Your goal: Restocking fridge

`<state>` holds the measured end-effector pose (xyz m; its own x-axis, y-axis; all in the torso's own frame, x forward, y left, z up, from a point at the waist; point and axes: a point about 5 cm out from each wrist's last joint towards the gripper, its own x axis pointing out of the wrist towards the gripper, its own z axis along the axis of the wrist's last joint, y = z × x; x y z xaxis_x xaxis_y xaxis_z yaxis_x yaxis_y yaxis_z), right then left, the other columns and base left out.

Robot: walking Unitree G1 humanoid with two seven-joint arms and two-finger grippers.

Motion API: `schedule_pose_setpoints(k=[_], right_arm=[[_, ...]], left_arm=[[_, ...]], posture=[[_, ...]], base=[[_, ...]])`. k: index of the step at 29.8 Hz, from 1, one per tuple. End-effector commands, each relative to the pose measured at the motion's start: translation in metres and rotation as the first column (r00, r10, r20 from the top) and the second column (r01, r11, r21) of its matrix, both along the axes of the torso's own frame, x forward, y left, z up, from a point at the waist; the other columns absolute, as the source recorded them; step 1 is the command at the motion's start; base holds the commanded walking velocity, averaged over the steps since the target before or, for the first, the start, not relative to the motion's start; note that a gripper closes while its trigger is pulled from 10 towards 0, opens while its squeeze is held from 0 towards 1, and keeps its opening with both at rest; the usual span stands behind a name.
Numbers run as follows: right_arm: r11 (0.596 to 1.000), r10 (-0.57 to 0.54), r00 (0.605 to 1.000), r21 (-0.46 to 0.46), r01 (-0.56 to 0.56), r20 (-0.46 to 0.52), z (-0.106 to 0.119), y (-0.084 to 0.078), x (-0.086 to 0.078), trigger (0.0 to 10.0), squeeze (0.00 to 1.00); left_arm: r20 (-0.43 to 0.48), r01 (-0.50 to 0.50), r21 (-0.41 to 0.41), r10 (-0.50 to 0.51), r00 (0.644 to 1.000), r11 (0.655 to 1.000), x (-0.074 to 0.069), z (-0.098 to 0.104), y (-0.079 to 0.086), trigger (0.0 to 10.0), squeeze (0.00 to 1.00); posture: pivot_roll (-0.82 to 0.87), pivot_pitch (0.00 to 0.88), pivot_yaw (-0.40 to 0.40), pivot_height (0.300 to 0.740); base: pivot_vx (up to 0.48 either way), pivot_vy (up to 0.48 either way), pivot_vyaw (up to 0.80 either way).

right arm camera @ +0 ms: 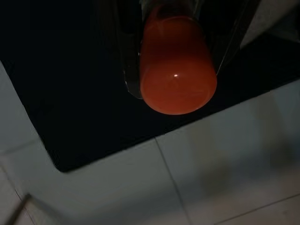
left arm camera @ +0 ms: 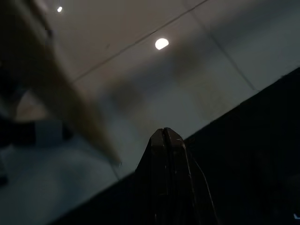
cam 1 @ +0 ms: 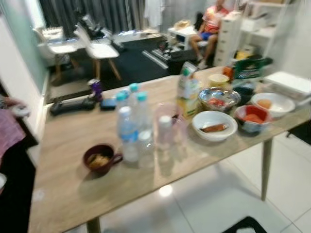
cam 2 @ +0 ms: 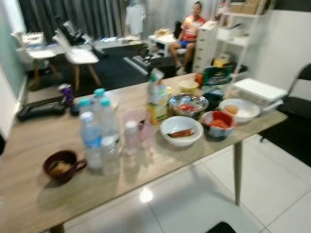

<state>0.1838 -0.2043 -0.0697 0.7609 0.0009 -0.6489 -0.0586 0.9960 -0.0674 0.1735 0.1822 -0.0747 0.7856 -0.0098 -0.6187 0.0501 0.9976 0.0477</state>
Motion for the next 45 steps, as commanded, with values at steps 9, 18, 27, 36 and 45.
schedule_pose_setpoints(k=[9, 18, 27, 36, 45], right_arm=[[0.999, -0.034, 0.999, 0.0, 0.034, -0.001, 0.0, -0.005, -0.001, 10.0, 0.0], [0.999, -0.04, 0.999, 0.0, 0.04, -0.005, 0.0, -0.005, 0.0, 10.0, 0.0], [0.997, -0.073, 0.997, 0.002, 0.073, -0.013, -0.001, -0.006, -0.001, 10.0, 0.0], [0.994, -0.111, 0.994, 0.003, 0.111, -0.017, -0.001, -0.011, -0.002, 10.0, 0.0], [0.992, -0.127, 0.992, 0.002, 0.127, -0.02, 0.0, -0.012, 0.0, 10.0, 0.0]], left_arm=[[0.003, 0.015, -0.002, -0.015, 1.0, 1.0, 0.0, 0.0, -0.003, 10.0, 0.0], [-0.001, 0.016, 0.009, -0.016, 1.0, 1.0, 0.0, 0.0, -0.002, 10.0, 0.0], [0.003, -0.004, 0.005, 0.004, 1.0, 1.0, 0.0, 0.0, 0.0, 10.0, 0.0], [0.024, -0.004, 0.002, 0.004, 1.0, 1.0, 0.005, 0.003, -0.002, 10.0, 0.0], [0.057, 0.005, 0.001, -0.005, 0.998, 1.0, 0.01, 0.008, -0.008, 10.0, 0.0]], posture=[[0.01, 0.06, 0.035, 0.74], [0.02, 0.065, 0.035, 0.74], [0.01, 0.067, 0.038, 0.74], [0.01, 0.075, 0.04, 0.74], [0.02, 0.084, 0.04, 0.74]], base=[[0.0, 0.0, -0.8], [0.0, 0.0, -0.8], [0.0, 0.0, -0.8], [0.0, 0.0, -0.8], [0.0, 0.0, -0.8]])
